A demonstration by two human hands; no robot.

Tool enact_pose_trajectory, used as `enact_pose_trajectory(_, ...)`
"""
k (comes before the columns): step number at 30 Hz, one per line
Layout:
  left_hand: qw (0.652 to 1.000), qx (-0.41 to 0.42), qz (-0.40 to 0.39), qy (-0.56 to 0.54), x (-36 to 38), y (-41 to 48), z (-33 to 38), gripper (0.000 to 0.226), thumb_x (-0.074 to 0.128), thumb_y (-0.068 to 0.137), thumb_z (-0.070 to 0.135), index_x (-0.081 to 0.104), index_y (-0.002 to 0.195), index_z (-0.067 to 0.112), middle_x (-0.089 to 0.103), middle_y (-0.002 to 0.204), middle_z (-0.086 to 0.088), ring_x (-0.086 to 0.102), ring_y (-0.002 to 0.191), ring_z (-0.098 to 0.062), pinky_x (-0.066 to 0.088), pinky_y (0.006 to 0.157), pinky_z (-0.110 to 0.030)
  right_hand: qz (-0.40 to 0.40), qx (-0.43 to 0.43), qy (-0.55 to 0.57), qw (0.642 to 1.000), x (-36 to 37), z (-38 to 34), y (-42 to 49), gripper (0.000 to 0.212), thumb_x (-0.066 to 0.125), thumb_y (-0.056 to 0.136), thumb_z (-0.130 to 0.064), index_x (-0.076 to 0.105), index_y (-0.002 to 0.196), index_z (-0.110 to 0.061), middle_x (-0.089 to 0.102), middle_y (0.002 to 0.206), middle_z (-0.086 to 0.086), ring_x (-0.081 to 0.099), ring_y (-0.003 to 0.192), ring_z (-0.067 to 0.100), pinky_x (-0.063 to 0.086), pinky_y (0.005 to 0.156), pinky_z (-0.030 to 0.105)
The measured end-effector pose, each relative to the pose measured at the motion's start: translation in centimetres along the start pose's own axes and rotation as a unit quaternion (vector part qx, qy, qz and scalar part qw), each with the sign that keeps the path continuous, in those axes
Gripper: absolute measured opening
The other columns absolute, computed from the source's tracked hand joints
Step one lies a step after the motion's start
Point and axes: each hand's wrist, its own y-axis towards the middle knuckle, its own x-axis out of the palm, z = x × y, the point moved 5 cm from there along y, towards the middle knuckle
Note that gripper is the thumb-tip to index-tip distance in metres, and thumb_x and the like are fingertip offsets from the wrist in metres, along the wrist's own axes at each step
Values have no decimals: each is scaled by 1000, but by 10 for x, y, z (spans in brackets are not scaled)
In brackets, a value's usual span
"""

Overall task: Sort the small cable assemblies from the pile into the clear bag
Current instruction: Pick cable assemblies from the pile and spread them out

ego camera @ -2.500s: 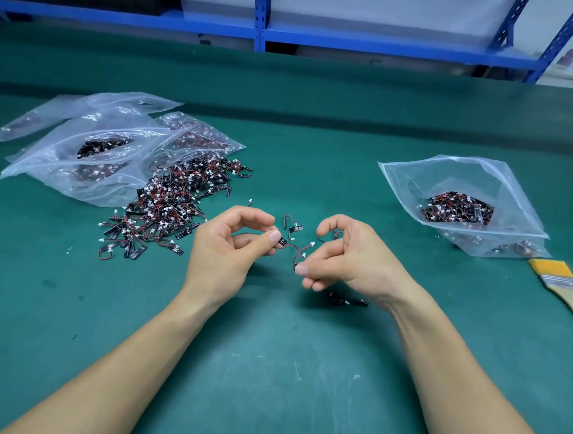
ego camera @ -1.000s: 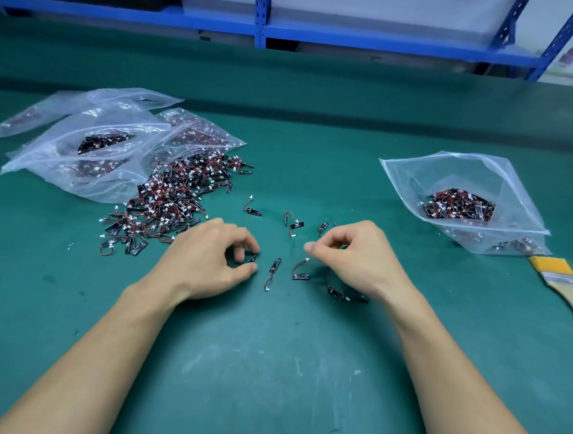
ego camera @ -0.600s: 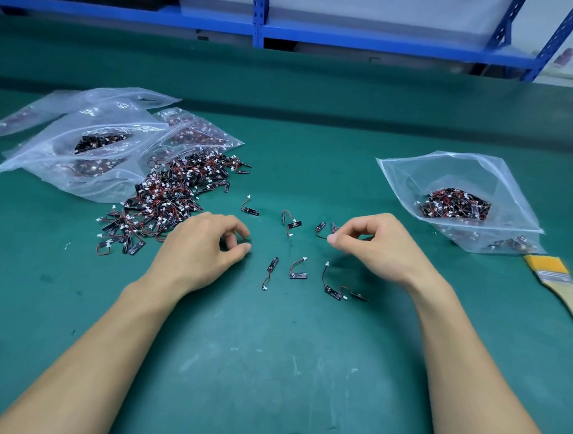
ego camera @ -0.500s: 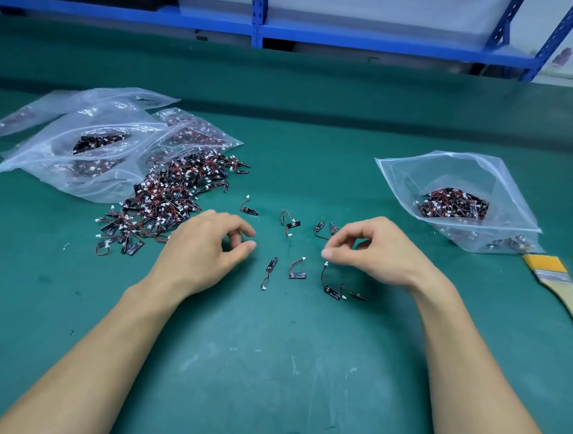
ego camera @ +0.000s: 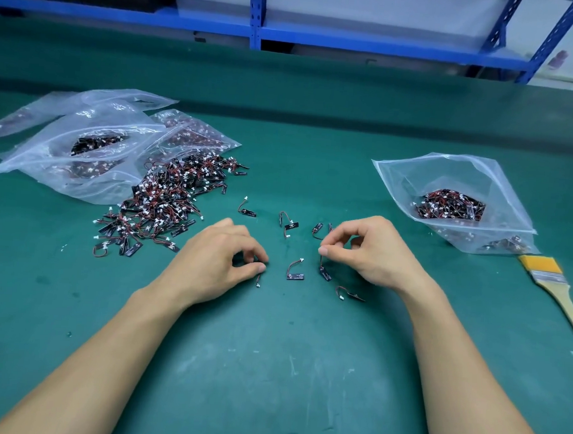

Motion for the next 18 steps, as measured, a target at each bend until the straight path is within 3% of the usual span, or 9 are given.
enact_pose_trajectory(3, 1000, -4, 1, 4, 0, 0, -3, 7, 77, 85, 29, 76, 90, 34, 58, 75, 20, 46, 79, -7, 47, 68, -35, 4, 4, 9, 1000, -3, -2, -2, 15, 87, 76, -28, 74, 84, -29, 63, 64, -13, 50, 50, -5, 35, 55, 8)
enact_pose_trajectory(6, 1000, 3, 13, 2, -1, 1, -5, 8, 76, 87, 26, 76, 92, 32, 59, 76, 19, 46, 78, -8, 46, 69, -34, 22, -6, 27, 999, -18, -3, -5, 24, 89, 72, -30, 68, 84, -26, 58, 65, -11, 37, 42, 4, 30, 49, 10)
enact_pose_trajectory(9, 998, -2, 56, 0, -7, 1, -8, 7, 75, 88, 26, 75, 93, 29, 61, 78, 19, 48, 78, -12, 45, 70, -33, -57, -17, 5, 998, -22, -4, -11, 26, 90, 67, -31, 68, 76, -22, 64, 63, -10, 31, 45, 6, 29, 48, 12)
enact_pose_trajectory(13, 994, -10, 106, 3, -15, 1, -11, 7, 76, 87, 20, 75, 91, 25, 62, 78, 18, 47, 76, -14, 41, 71, -30, -156, 18, -85, 984, -12, 2, -15, 29, 93, 62, -30, 70, 77, -23, 73, 68, -11, 43, 46, 3, 33, 49, 12)
enact_pose_trajectory(18, 991, -17, 130, 8, -19, 1, -11, 8, 76, 87, 16, 76, 91, 23, 65, 79, 14, 50, 77, -20, 46, 73, -35, -189, 46, -80, 978, -5, 10, -15, 15, 82, 66, -16, 71, 73, -22, 73, 65, -8, 53, 49, 0, 40, 54, 11)
